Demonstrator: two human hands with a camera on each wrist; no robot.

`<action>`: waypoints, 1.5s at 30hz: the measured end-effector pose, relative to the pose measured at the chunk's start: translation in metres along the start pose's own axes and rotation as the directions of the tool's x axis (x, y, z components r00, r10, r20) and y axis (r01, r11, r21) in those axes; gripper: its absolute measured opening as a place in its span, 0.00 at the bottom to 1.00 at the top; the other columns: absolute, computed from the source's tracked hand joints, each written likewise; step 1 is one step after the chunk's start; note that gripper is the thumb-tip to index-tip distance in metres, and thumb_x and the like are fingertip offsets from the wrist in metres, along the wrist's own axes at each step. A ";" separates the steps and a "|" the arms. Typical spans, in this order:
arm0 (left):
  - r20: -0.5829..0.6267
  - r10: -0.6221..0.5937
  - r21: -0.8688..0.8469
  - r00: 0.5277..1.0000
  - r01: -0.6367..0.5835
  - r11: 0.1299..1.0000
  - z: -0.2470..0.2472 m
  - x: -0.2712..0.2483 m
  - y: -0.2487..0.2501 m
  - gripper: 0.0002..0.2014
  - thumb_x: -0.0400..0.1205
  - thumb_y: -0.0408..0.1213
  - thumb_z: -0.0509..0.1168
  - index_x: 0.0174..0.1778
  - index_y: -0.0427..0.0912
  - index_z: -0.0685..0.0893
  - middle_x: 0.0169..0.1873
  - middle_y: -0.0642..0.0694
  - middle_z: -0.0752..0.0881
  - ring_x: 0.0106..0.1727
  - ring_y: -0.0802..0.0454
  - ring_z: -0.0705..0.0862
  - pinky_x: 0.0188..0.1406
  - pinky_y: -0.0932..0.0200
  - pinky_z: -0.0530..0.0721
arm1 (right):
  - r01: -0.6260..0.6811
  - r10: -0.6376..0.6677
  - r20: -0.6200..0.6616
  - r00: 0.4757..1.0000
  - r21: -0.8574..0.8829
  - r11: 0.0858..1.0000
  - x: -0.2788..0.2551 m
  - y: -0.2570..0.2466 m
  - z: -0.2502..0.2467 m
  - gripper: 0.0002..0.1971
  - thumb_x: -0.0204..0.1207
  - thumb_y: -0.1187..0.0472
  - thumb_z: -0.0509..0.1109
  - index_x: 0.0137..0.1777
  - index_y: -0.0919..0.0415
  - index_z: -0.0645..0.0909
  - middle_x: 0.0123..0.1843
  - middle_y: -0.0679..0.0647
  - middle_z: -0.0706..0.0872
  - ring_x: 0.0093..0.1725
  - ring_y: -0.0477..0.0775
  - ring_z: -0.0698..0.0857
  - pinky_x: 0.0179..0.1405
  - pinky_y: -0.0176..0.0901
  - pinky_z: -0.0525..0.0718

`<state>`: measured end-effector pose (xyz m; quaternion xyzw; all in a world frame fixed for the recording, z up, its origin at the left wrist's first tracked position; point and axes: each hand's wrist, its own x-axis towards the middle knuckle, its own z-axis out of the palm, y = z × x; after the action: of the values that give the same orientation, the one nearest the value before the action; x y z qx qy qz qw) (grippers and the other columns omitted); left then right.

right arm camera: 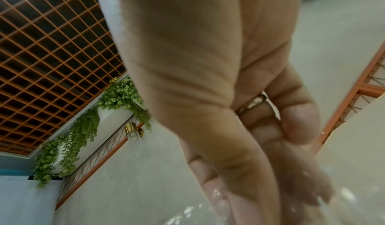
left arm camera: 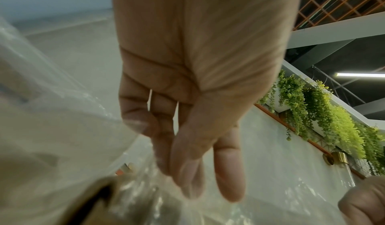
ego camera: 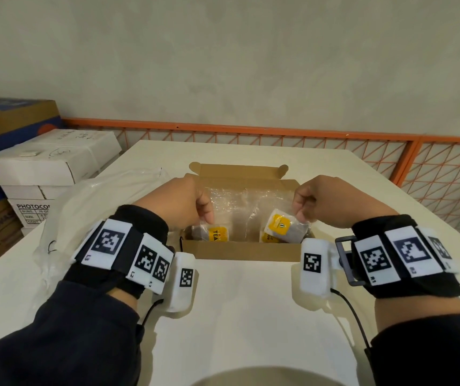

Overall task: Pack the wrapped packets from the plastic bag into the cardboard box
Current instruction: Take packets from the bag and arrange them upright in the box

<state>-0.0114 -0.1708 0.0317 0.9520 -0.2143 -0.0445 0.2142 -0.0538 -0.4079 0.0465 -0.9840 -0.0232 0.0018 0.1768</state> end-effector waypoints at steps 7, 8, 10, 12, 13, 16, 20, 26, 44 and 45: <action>0.023 -0.014 0.007 1.000 0.014 1.000 0.000 -0.001 0.004 0.13 0.79 0.26 0.66 0.35 0.49 0.88 0.39 0.56 0.83 0.37 0.64 0.77 0.47 0.64 0.74 | -0.001 0.001 -0.033 0.999 0.004 1.000 0.000 -0.004 0.000 0.14 0.70 0.69 0.72 0.31 0.50 0.80 0.30 0.43 0.81 0.33 0.37 0.77 0.33 0.29 0.71; 0.023 -0.013 0.003 1.000 0.013 1.000 0.000 -0.001 0.004 0.12 0.79 0.26 0.67 0.36 0.48 0.89 0.39 0.56 0.83 0.37 0.65 0.77 0.47 0.65 0.74 | 0.006 -0.006 -0.029 1.000 -0.003 1.000 0.000 -0.007 0.001 0.14 0.70 0.70 0.72 0.31 0.50 0.80 0.30 0.42 0.81 0.33 0.37 0.77 0.33 0.28 0.71; 0.027 -0.013 -0.013 1.000 0.014 1.000 0.000 -0.001 0.004 0.12 0.78 0.27 0.68 0.34 0.48 0.88 0.37 0.55 0.84 0.37 0.64 0.78 0.43 0.67 0.75 | 0.019 -0.019 -0.017 1.000 -0.023 1.000 0.002 -0.012 0.006 0.12 0.70 0.70 0.71 0.33 0.52 0.81 0.30 0.41 0.81 0.34 0.36 0.77 0.34 0.26 0.71; 0.030 -0.015 -0.032 0.999 0.016 0.999 0.000 -0.001 0.004 0.12 0.76 0.28 0.70 0.32 0.50 0.87 0.35 0.56 0.84 0.37 0.63 0.79 0.39 0.70 0.75 | 0.023 -0.023 -0.002 1.000 -0.039 0.999 0.003 -0.016 0.010 0.10 0.71 0.71 0.71 0.37 0.53 0.83 0.31 0.40 0.80 0.35 0.38 0.78 0.34 0.25 0.71; 0.034 -0.018 -0.039 0.999 0.019 0.999 0.000 -0.001 0.004 0.12 0.75 0.28 0.71 0.31 0.50 0.86 0.34 0.57 0.84 0.37 0.63 0.79 0.39 0.70 0.75 | 0.020 -0.019 0.012 1.000 -0.043 0.999 0.004 -0.018 0.012 0.10 0.70 0.71 0.70 0.39 0.54 0.83 0.31 0.40 0.80 0.35 0.39 0.78 0.33 0.25 0.71; 0.041 -0.029 -0.043 0.999 0.031 0.999 0.000 -0.002 0.004 0.11 0.74 0.26 0.71 0.32 0.49 0.86 0.32 0.57 0.83 0.37 0.63 0.80 0.40 0.70 0.75 | -0.008 0.014 0.094 0.996 -0.064 0.998 0.003 -0.020 0.015 0.10 0.69 0.71 0.73 0.43 0.54 0.82 0.33 0.42 0.78 0.38 0.45 0.79 0.32 0.28 0.72; -0.024 -0.028 -0.043 0.999 0.027 0.999 0.000 0.000 0.002 0.13 0.75 0.21 0.66 0.35 0.45 0.85 0.31 0.53 0.83 0.35 0.59 0.80 0.37 0.69 0.75 | -0.039 0.050 0.117 0.992 -0.100 0.994 0.003 -0.021 0.016 0.10 0.71 0.74 0.68 0.44 0.59 0.85 0.33 0.45 0.81 0.42 0.50 0.83 0.38 0.33 0.79; -0.101 0.003 -0.041 0.995 -0.007 0.999 0.000 0.002 0.001 0.09 0.74 0.23 0.66 0.36 0.43 0.81 0.33 0.50 0.83 0.36 0.55 0.79 0.33 0.69 0.71 | -0.080 0.083 0.021 0.996 -0.113 0.990 0.005 -0.018 0.014 0.10 0.69 0.73 0.68 0.42 0.60 0.87 0.35 0.46 0.84 0.45 0.49 0.84 0.50 0.40 0.82; 0.297 -0.173 0.206 0.939 0.114 0.972 0.017 0.004 0.018 0.21 0.83 0.53 0.57 0.52 0.39 0.86 0.41 0.46 0.83 0.46 0.49 0.81 0.50 0.57 0.77 | 0.001 0.086 0.404 0.911 -0.211 0.977 0.000 -0.042 0.025 0.15 0.81 0.65 0.57 0.62 0.66 0.82 0.62 0.57 0.84 0.55 0.54 0.81 0.42 0.37 0.72; 0.297 -0.198 0.230 0.934 0.132 0.964 0.017 0.004 0.019 0.21 0.83 0.54 0.57 0.51 0.39 0.85 0.39 0.43 0.82 0.47 0.47 0.82 0.49 0.57 0.75 | 0.002 0.119 0.415 0.902 -0.279 0.960 0.003 -0.038 0.028 0.16 0.81 0.64 0.57 0.60 0.69 0.82 0.59 0.59 0.85 0.54 0.55 0.80 0.43 0.39 0.71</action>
<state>-0.0185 -0.1946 0.0243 0.9640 -0.1684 -0.1923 0.0727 -0.0532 -0.3623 0.0340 -0.9746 -0.0317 0.2198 0.0300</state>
